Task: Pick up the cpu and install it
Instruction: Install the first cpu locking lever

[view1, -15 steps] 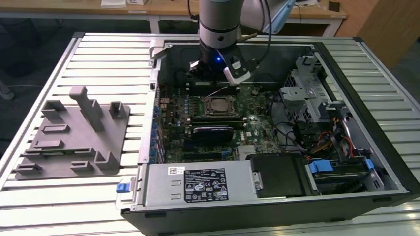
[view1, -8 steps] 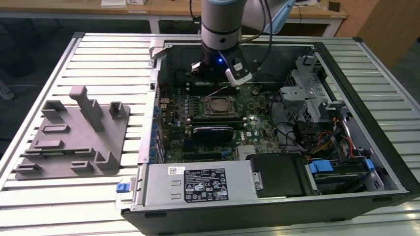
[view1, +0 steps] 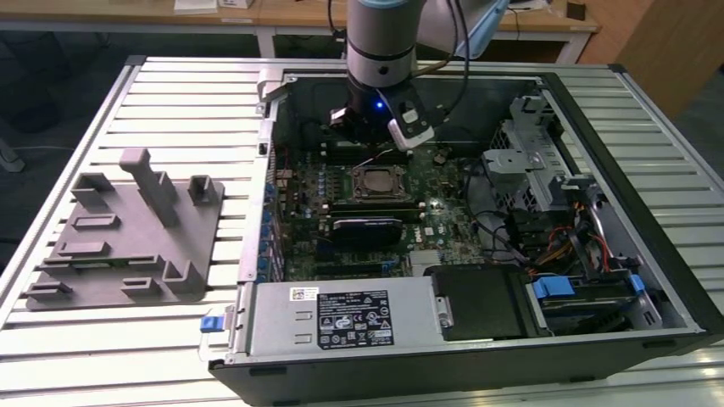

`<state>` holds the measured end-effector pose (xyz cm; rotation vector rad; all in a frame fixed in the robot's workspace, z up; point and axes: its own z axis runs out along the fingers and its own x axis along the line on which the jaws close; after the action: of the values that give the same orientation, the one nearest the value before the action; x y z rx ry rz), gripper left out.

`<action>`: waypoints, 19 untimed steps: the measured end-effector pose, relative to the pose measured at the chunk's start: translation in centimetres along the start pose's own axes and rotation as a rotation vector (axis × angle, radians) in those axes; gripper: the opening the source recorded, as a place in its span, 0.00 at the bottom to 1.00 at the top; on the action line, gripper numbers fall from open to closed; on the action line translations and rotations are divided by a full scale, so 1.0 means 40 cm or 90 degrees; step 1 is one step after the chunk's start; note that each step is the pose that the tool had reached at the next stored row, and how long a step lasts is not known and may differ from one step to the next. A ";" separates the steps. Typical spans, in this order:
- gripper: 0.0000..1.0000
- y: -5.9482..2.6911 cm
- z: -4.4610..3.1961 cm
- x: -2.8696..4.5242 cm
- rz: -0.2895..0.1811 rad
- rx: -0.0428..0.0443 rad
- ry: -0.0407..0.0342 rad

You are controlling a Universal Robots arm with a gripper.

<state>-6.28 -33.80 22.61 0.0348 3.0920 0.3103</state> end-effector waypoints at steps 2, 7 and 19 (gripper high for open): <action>0.11 -0.001 0.003 -0.001 0.001 0.0007 -0.0002; 0.11 0.000 0.013 -0.002 0.011 0.0073 -0.0024; 0.11 0.017 0.033 -0.008 0.012 0.0094 -0.0046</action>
<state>-5.90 -32.87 21.47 0.0652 3.0886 0.2875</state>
